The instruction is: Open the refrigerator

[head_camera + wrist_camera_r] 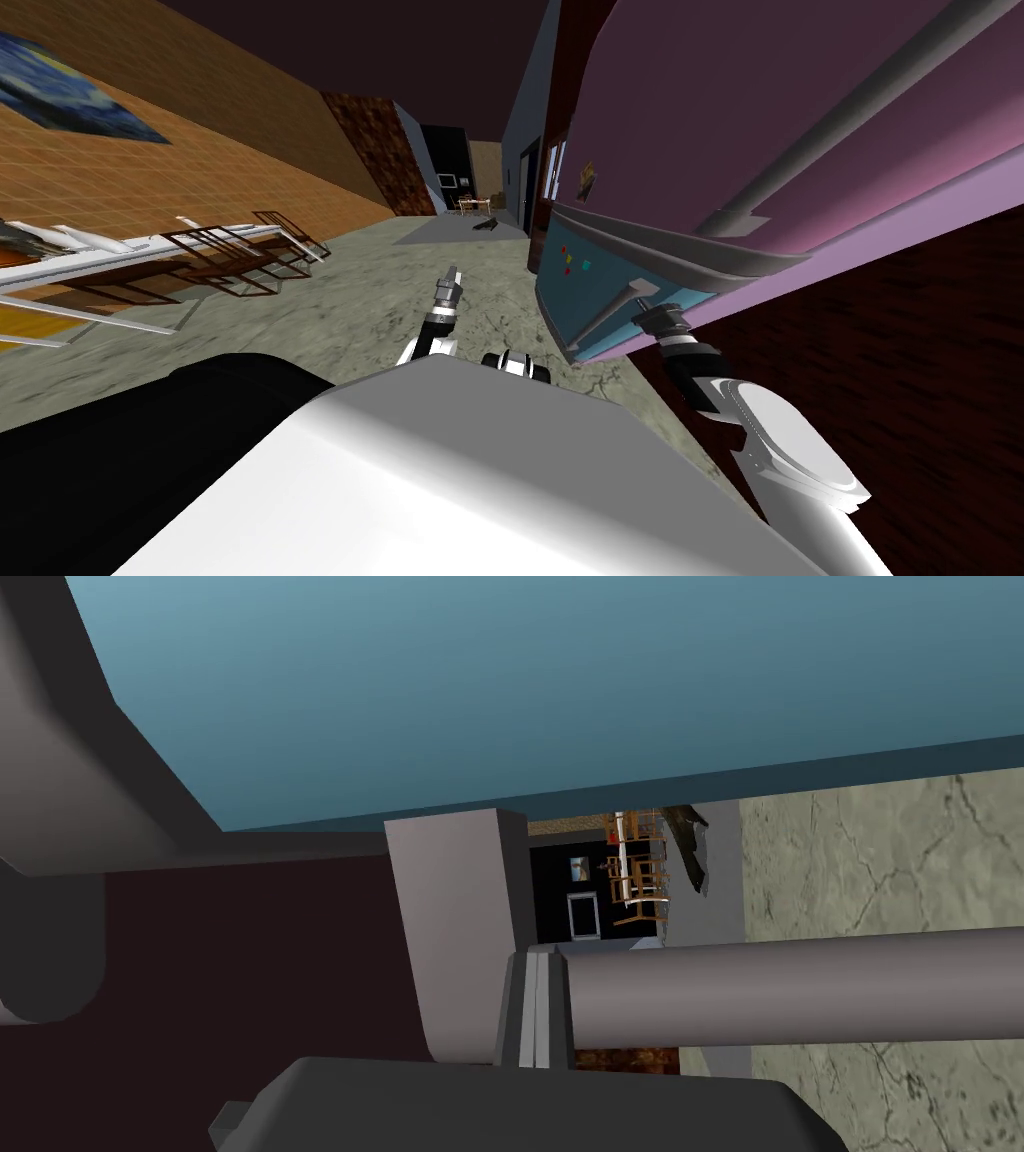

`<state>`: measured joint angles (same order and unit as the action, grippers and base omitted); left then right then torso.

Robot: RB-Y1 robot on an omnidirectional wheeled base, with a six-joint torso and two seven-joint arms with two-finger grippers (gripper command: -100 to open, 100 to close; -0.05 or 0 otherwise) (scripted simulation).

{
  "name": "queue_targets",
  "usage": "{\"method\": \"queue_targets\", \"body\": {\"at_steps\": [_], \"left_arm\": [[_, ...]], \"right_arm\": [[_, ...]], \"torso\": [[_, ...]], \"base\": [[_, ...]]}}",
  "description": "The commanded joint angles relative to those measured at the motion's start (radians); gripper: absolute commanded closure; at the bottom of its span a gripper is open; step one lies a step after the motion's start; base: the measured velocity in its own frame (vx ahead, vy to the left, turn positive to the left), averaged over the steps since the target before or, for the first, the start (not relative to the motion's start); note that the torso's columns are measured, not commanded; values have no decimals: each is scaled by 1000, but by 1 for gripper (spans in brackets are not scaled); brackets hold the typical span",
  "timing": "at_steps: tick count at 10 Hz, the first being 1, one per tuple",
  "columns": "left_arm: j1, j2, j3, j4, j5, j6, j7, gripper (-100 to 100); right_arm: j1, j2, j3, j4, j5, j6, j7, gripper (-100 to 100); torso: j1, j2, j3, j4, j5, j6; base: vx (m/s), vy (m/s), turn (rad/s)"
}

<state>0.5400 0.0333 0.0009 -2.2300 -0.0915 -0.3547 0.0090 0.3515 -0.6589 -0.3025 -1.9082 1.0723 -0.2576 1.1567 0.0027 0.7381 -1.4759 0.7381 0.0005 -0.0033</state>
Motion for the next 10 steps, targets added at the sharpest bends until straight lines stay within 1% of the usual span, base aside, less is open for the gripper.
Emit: {"method": "queue_targets", "body": {"at_steps": [1,2,3,4,5,6,7,8,9,10], "left_arm": [[0,0,0,0,0,0,0,0],[0,0,0,0,0,0,0,0],[0,0,0,0,0,0,0,0],[0,0,0,0,0,0,0,0],[0,0,0,0,0,0,0,0],[0,0,0,0,0,0,0,0],[0,0,0,0,0,0,0,0],[0,0,0,0,0,0,0,0],[0,0,0,0,0,0,0,0],[0,0,0,0,0,0,0,0]], "right_arm": [[5,-9,-13,7,-1,30,-7,100],[5,-9,-13,7,-1,30,-7,100],[9,-13,-23,14,-1,49,-10,100],[9,-13,-23,14,-1,49,-10,100],[13,-18,-33,21,-2,68,-13,100],[13,-18,-33,21,-2,68,-13,100],[17,-22,-44,27,-3,87,-17,100],[17,-22,-44,27,-3,87,-17,100],[21,-27,-54,34,-3,106,-20,100],[21,-27,-54,34,-3,106,-20,100]], "torso": [[0,-2,-1,0,1,-1],[1,-5,-4,0,2,-1],[1,-5,-4,1,3,-2],[2,-4,-3,1,3,-1],[-1,-3,-3,2,3,-2],[0,-3,-2,1,2,0],[-1,-1,-1,1,2,0],[3,-2,-1,0,2,2],[-1,-1,-1,0,1,2],[-2,-1,-1,0,0,3]], "base": [[33,333,-62],[5,308,-50],[-6,323,-45],[-16,275,-40],[-4,287,-46],[-32,275,-31],[10,348,-38],[9,308,-45],[5,313,-57],[0,288,-34]]}}
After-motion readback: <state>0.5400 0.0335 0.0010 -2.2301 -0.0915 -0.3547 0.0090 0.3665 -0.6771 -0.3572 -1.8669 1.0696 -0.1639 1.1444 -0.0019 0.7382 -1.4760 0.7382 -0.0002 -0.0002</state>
